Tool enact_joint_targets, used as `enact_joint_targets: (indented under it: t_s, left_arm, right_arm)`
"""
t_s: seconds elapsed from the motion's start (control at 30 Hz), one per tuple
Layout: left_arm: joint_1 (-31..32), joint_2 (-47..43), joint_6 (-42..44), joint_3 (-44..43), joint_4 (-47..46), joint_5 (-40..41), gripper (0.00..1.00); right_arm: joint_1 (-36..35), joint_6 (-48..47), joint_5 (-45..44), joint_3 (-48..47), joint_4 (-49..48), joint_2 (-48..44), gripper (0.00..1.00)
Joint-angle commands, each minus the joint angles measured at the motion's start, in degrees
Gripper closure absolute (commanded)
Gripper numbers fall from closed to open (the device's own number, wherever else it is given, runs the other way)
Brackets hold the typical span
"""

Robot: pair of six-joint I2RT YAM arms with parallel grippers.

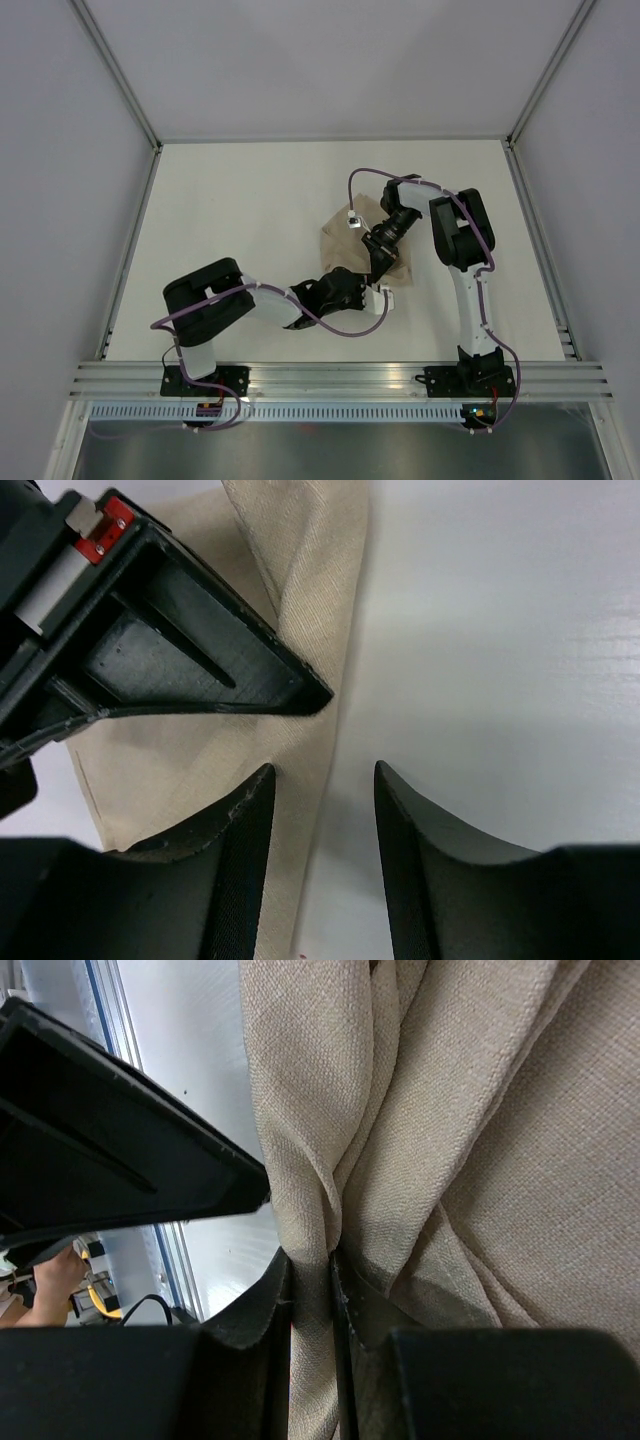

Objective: Fold the napkin, place the utensils inside, and roll it up
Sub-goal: Roll the napkin at the center of the board.

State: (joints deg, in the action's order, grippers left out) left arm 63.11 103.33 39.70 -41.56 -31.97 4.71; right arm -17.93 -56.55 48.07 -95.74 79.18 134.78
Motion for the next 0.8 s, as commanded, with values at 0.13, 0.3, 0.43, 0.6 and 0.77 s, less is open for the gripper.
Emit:
enact_joint_targets:
  t_s: [0.13,0.3,0.43,0.6,0.77]
  left_arm:
    - [1.2,3.5,6.6,-3.5,-7.7,3.7,0.48]
    - [1.2,5.6,5.7,-4.8,-2.1,1.9,0.48]
    - [1.2,6.0,2.6,-5.9,1.2,1.5,0.49]
    - [1.2,7.7,-3.2,-6.0,3.0,2.1,0.55]
    - [1.2,8.5,-8.3,-5.0,2.4,2.7,0.75]
  right_arm:
    - [-0.3,-0.2,-10.3,-0.8,-6.4,4.3,0.94]
    - [-0.3,-0.1,-10.4,-1.2,-6.1,4.7,0.94]
    - [-0.3,0.0,-10.0,-1.3,-6.1,4.7,0.94]
    - [-0.3,-0.2,-9.2,-1.2,-5.7,4.6,0.94]
    - [-0.3,-0.1,-8.4,-1.0,-5.3,4.4,0.94]
